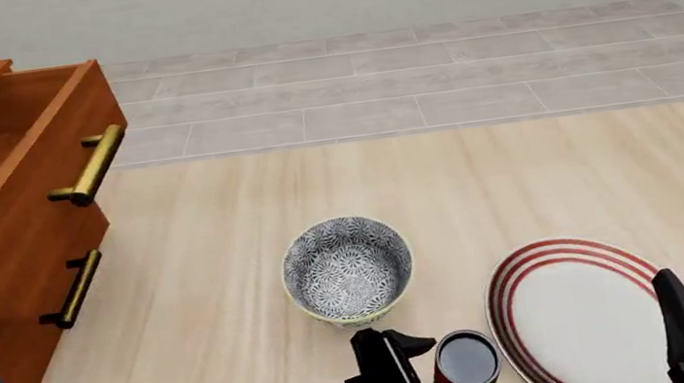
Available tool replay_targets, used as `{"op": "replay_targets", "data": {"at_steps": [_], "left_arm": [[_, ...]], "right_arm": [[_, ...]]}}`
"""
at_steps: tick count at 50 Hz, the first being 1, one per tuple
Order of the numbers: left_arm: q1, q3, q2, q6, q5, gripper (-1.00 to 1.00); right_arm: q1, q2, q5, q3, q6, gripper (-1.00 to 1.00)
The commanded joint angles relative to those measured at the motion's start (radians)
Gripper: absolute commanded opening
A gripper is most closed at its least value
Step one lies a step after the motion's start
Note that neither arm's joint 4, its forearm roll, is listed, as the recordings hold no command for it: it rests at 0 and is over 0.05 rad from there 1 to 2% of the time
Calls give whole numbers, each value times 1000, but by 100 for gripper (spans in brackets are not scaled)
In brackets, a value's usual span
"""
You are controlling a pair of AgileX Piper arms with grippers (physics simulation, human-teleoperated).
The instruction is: Put the ketchup in the top drawer of the cabinet.
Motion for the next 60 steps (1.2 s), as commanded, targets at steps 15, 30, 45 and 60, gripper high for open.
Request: {"op": "replay_targets", "data": {"at_steps": [15, 30, 45, 60], "left_arm": [[5, -48, 67, 5, 3, 100], [2, -85, 73, 21, 28, 100], [-10, -82, 79, 12, 10, 100], [-20, -45, 6, 12, 16, -100]], "right_arm": [[16, 0, -9, 0, 22, 100], [24, 0, -10, 0, 21, 100], [28, 0, -10, 0, 21, 100], [28, 0, -10, 0, 21, 100]]}}
